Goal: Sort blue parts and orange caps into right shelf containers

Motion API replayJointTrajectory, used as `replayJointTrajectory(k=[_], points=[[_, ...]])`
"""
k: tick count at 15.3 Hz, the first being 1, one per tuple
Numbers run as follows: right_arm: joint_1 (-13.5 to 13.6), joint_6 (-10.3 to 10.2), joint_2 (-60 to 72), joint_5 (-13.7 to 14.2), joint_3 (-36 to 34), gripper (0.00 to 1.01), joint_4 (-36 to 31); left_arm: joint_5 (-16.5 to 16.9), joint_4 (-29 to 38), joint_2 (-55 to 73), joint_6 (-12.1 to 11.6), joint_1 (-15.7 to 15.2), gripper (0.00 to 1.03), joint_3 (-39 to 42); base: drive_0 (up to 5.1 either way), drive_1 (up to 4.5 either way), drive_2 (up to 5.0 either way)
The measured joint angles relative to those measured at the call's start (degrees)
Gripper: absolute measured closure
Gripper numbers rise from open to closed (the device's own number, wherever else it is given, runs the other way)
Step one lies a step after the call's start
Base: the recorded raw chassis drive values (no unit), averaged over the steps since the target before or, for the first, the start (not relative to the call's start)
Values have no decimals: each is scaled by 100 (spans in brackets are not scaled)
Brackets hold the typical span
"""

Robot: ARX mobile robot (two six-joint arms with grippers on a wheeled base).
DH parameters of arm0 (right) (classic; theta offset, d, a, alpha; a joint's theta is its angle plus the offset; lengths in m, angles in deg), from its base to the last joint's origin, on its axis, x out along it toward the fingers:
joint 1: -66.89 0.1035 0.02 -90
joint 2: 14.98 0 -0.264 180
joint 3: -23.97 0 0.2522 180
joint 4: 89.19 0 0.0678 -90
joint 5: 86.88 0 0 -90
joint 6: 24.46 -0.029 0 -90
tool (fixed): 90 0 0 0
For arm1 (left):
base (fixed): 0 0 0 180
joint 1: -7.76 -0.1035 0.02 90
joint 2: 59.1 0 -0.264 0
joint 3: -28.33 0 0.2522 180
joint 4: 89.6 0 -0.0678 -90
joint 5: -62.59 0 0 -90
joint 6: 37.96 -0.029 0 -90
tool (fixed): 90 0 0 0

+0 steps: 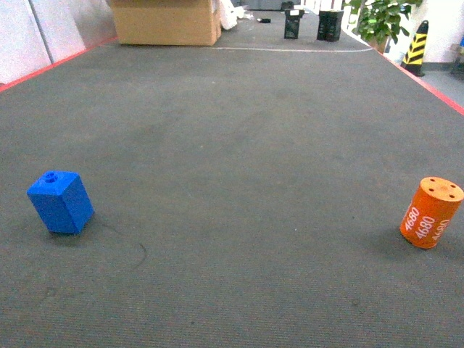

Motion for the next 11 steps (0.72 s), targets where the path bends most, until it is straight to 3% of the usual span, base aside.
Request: replayJointTrajectory(k=[11], points=[[0,0,0,0,0,3,0,0,0,0,-2,0,5,0,0,0,0]])
